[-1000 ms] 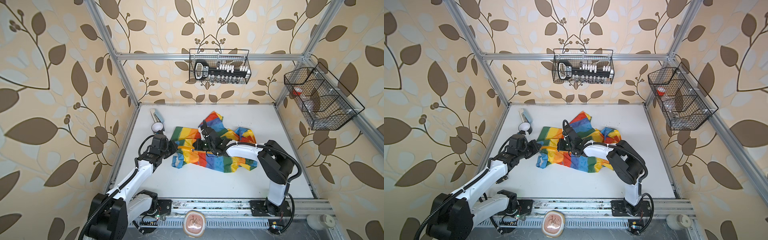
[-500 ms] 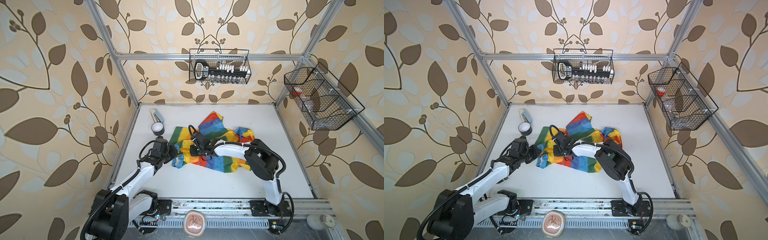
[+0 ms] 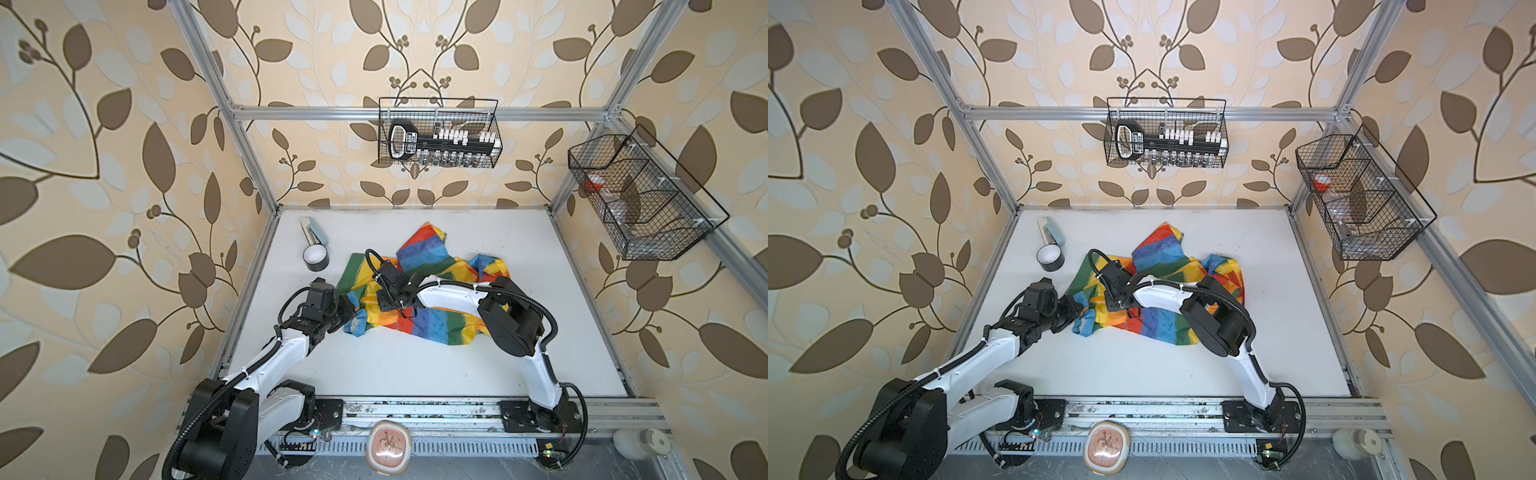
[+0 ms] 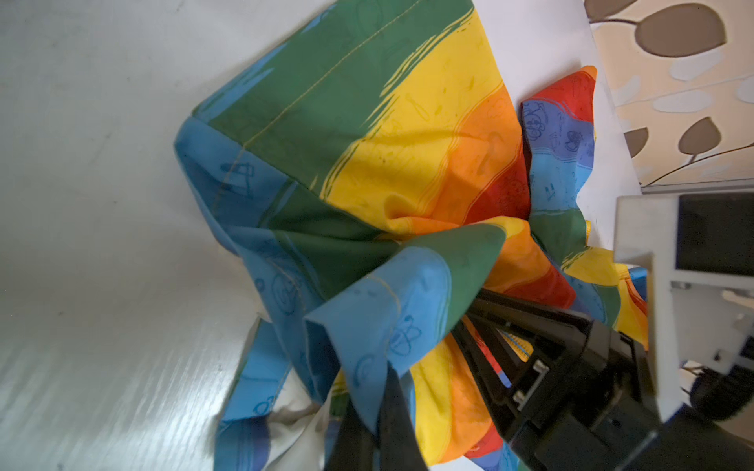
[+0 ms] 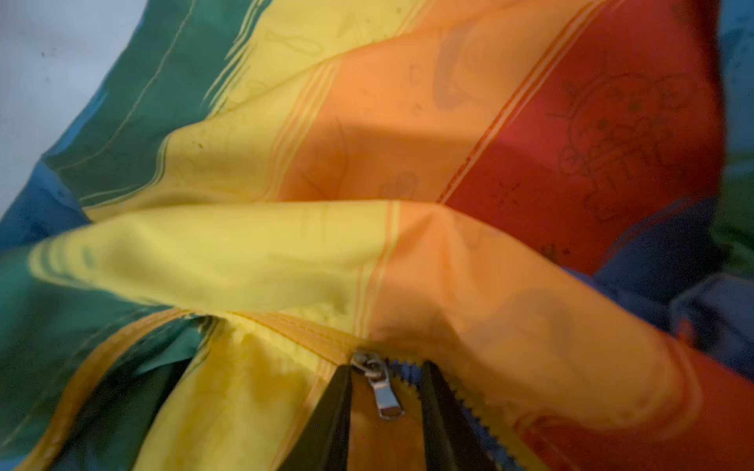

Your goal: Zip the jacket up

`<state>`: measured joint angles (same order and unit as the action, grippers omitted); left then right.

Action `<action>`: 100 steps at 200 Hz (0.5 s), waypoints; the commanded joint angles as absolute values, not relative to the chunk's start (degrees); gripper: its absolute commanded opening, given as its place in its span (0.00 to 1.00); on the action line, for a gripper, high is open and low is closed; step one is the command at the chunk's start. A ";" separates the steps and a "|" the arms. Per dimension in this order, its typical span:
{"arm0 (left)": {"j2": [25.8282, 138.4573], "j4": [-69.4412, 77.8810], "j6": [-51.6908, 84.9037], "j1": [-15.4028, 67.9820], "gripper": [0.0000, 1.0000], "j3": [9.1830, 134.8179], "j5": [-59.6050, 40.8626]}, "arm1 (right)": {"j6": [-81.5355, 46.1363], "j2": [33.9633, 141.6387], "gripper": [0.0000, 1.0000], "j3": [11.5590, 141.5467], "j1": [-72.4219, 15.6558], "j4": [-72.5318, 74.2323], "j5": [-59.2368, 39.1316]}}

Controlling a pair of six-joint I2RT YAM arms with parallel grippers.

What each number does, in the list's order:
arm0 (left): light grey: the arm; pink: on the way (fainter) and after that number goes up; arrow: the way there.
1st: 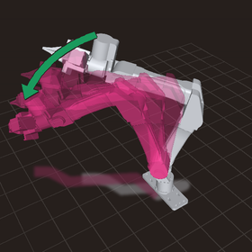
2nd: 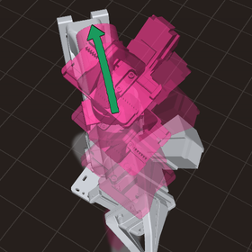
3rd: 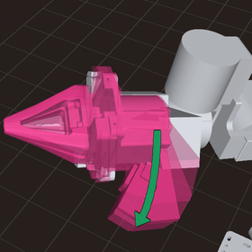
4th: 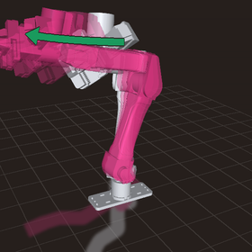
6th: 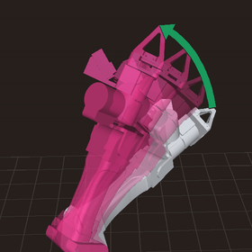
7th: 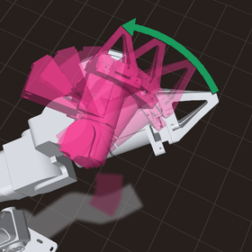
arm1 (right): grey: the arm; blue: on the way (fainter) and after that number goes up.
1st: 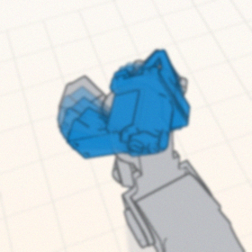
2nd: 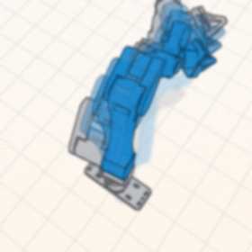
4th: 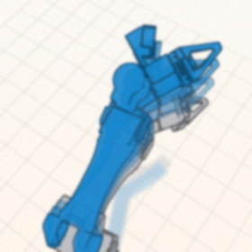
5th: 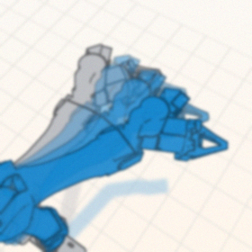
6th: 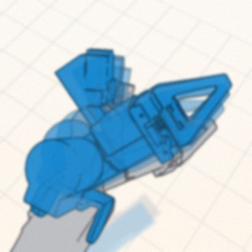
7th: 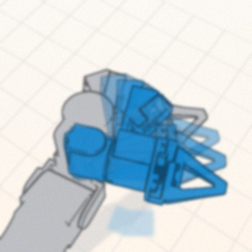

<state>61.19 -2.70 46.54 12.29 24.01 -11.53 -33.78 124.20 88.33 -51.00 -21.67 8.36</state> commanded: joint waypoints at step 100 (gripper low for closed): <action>58.40 -3.24 47.02 11.78 0.00 24.30 -11.43 | -31.40 124.95 0.01 79.81 -50.98 -19.34 5.74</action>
<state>59.27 -2.76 46.72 12.29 24.01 -11.51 -32.05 122.72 83.15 -50.87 -13.56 7.14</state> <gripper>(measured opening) 0.050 0.046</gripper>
